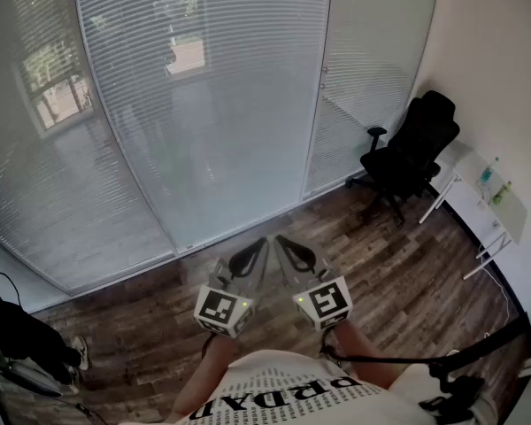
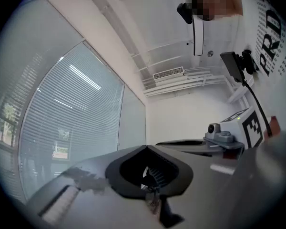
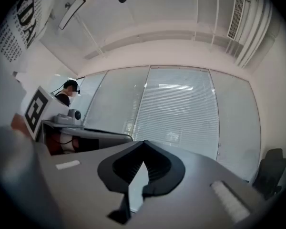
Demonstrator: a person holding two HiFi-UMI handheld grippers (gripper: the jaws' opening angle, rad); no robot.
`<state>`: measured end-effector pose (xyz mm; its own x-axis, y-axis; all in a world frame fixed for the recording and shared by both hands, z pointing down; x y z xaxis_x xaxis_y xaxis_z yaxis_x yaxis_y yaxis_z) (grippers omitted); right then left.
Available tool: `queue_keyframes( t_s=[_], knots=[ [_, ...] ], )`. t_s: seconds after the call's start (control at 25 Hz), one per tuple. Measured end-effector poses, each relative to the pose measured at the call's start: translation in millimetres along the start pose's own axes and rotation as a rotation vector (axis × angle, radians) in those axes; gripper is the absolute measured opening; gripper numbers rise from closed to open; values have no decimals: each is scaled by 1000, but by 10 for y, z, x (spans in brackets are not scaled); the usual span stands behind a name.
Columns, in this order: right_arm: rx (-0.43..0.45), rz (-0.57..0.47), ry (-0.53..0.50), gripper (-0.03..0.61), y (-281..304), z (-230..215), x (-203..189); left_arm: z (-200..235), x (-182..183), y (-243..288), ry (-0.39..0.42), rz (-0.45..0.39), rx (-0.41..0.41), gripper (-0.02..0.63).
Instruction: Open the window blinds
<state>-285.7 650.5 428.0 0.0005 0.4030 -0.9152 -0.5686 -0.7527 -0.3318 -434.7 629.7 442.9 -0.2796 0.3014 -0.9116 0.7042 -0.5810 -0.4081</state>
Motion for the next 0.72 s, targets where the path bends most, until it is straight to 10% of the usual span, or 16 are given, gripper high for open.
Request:
queue_keyframes(
  t_s=[0.72],
  knots=[
    [-22, -18, 115, 8, -59, 15, -10, -34, 45, -50, -27, -15, 9, -5]
  ],
)
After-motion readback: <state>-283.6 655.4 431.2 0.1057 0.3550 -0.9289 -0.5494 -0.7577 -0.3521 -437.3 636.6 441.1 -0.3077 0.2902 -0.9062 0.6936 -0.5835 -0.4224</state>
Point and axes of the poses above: the fingertips, and each gripper's own axes: y forward along the fingers, z to its left, x out of its top, the point moved 10 cm from there along -y, backward along the fingers, and after that the axes turned 14 degrees about -z, right-handed, at the moved point
